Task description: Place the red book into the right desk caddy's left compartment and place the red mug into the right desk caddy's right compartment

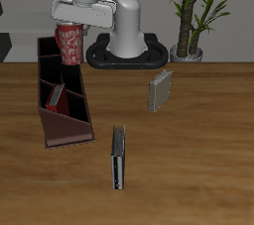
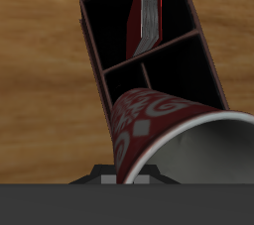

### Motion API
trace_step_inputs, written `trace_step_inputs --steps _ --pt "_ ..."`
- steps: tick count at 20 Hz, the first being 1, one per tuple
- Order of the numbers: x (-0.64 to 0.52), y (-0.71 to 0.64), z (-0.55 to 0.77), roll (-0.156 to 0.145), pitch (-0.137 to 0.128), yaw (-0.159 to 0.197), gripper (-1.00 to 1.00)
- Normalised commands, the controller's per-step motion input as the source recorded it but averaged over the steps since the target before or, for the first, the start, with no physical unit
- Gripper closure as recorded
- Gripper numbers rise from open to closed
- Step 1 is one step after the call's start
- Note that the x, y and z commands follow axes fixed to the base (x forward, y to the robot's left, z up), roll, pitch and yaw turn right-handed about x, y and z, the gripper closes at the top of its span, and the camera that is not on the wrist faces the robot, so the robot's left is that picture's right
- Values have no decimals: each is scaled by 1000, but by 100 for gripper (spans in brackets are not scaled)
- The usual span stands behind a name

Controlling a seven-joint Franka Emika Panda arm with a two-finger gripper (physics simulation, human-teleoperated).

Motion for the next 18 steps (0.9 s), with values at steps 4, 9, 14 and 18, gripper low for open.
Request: trace_step_inputs --steps 4,9,14,18 --pt "-229 -285 -25 -52 29 -9 100" --pt "-237 -236 114 -36 -19 -4 100" --pt "-232 225 308 55 -78 18 100" --pt "-125 153 168 22 -41 32 100"
